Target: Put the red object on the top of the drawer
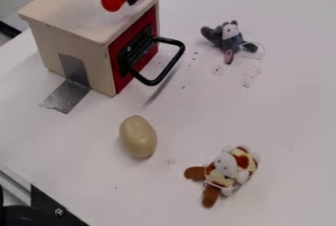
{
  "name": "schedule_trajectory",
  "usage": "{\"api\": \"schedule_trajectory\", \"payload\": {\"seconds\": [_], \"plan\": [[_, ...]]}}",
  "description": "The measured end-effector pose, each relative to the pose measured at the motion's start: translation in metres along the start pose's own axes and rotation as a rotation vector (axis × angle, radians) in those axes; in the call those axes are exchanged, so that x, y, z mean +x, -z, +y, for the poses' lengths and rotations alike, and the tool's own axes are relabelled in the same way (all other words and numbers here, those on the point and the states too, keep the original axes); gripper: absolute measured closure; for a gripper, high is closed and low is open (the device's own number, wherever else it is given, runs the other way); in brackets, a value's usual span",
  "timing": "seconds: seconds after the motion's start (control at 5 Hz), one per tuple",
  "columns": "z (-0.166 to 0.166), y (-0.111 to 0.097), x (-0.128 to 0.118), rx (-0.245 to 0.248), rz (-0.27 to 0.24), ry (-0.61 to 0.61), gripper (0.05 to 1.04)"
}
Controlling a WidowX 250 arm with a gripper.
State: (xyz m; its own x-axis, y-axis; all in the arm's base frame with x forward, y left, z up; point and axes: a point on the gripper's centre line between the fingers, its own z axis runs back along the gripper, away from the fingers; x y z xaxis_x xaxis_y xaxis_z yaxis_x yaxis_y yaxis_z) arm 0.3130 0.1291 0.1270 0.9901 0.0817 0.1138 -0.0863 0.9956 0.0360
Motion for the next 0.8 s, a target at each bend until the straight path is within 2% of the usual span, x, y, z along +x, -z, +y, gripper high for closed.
{"api": "schedule_trajectory", "payload": {"seconds": [0.4, 0.6, 0.8], "plan": [[0.025, 0.019, -0.010, 0.015, 0.061, 0.007, 0.582], [0.028, 0.021, -0.013, 0.009, 0.066, -0.001, 0.527], [0.024, 0.021, -0.015, -0.024, 0.069, 0.008, 0.224]]}}
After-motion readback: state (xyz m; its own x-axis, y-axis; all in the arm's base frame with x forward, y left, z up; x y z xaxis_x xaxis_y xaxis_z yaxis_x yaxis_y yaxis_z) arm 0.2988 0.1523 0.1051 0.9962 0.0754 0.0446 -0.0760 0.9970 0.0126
